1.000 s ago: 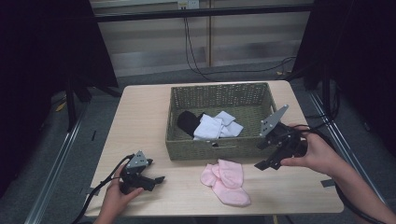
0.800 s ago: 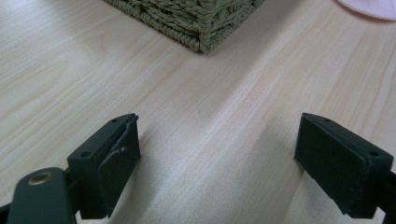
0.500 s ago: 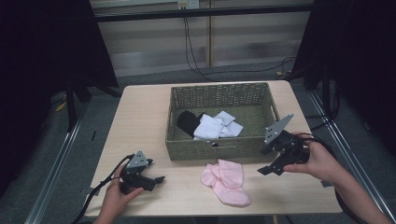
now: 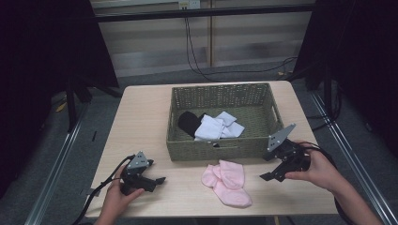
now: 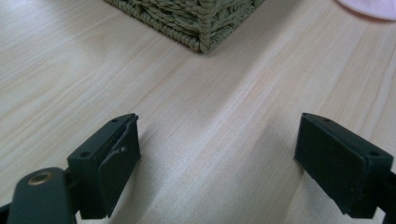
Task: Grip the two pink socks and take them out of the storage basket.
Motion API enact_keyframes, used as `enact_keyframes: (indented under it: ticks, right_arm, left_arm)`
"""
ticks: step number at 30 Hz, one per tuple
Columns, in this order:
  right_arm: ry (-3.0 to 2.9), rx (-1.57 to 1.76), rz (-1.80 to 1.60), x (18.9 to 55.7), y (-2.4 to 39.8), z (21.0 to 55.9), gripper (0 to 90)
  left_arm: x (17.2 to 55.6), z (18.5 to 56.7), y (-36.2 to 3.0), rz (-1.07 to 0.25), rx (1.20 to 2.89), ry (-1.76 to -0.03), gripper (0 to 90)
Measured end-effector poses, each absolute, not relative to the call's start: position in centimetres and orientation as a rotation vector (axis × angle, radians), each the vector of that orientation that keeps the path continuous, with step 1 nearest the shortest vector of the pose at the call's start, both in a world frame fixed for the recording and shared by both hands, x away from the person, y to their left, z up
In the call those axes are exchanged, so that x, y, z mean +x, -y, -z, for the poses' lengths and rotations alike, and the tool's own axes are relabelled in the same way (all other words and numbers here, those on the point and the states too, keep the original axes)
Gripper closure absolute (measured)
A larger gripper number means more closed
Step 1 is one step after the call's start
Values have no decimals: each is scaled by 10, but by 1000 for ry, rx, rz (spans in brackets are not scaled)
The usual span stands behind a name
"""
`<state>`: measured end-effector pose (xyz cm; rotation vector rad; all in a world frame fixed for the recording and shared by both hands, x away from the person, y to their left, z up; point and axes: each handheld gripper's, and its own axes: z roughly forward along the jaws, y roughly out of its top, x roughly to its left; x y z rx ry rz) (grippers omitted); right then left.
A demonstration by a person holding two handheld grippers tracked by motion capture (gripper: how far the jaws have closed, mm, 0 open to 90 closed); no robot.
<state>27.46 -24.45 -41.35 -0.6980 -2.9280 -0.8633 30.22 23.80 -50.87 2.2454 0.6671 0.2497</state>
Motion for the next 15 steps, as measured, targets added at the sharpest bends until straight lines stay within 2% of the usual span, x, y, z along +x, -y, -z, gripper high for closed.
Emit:
enact_keyframes:
  ticks: [15]
  right_arm:
    - [2912,-743,911,270,257,451,250]
  left_arm:
    - [302,509,-238,-250,2246,-667,135]
